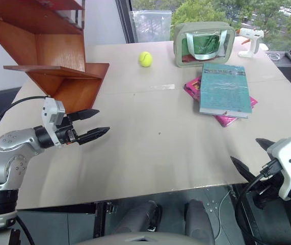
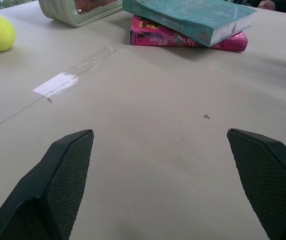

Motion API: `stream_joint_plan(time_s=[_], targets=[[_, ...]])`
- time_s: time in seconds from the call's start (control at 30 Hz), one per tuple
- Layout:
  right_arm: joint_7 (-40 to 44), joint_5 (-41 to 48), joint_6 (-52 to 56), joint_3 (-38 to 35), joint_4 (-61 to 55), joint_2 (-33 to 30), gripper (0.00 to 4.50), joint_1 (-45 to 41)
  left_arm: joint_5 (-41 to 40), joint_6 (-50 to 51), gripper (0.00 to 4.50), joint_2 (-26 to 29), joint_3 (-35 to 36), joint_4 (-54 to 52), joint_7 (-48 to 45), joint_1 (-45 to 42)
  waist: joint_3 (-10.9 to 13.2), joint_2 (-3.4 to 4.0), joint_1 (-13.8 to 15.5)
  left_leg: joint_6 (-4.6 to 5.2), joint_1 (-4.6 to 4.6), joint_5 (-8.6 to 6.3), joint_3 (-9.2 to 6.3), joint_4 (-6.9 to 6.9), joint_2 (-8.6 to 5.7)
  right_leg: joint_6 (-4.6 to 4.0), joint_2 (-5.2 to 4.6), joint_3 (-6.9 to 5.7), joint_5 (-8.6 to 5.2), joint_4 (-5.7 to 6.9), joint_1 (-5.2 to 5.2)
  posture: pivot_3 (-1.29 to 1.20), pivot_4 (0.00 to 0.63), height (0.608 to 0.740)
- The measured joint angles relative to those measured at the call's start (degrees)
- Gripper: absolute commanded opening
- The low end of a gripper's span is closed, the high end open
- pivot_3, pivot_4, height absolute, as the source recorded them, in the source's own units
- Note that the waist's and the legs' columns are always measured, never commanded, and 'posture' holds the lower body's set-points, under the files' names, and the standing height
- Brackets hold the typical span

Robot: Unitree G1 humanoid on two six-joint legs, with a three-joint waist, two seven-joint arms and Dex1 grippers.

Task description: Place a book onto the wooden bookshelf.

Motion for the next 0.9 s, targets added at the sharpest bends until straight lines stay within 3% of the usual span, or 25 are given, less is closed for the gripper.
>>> stream_joint_plan(time_s=[0.23,0.37,0.53,0.77,0.9], targets=[[-0.1,-2.1,-0.2,1.6,1.3,-1.0,4.47,-0.2,-0.5,0.3,4.5,0.2,-0.7,1.1,-1.9,-2.9,0.0,-0.06,0.0,-0.11,-0.1,0.07,0.0,-0.13,-0.01,0.0,-0.03,-0.01,0.0,-0.08,-0.13,0.0,0.15,0.74],[-3.1,1.6,4.0,2.5,3.4,-1.8,2.73,-7.1,-1.5,0.5,4.5,-1.1,-1.6,1.0,-2.3,-4.3,0.1,-0.1,-0.2,-0.06,-0.09,0.03,0.05,-0.13,-0.01,0.0,-0.04,0.05,0.0,-0.12,-0.12,0.0,0.15,0.74],[-9.6,5.7,11.5,5.4,11.1,-5.0,0.06,-22.9,-2.4,2.1,4.5,-2.2,-3.5,-1.0,-2.1,-5.4,0.1,-0.18,-0.1,-0.05,-0.13,0.08,0.04,-0.14,0.0,-0.01,-0.04,0.03,0.0,-0.13,-0.16,0.0,0.15,0.74],[-19.3,1.1,19.6,13.9,31.0,-10.8,0.02,-47.7,-3.3,3.1,4.5,-4.8,-6.7,-3.3,-1.5,-8.6,0.1,-0.21,-0.1,0.17,-0.27,0.21,0.06,-0.19,-0.03,-0.06,-0.07,0.02,0.04,-0.24,-0.28,0.0,0.15,0.74],[-21.7,-2.9,26.8,21.7,56.4,-10.8,0.02,-68.4,-3.3,3.0,4.5,-7.3,-9.0,-4.6,-0.4,-10.3,0.2,-0.16,-0.6,0.21,-0.28,0.21,0.27,-0.25,-0.02,-0.12,-0.08,0.17,0.09,-0.33,-0.32,0.0,0.15,0.74]])
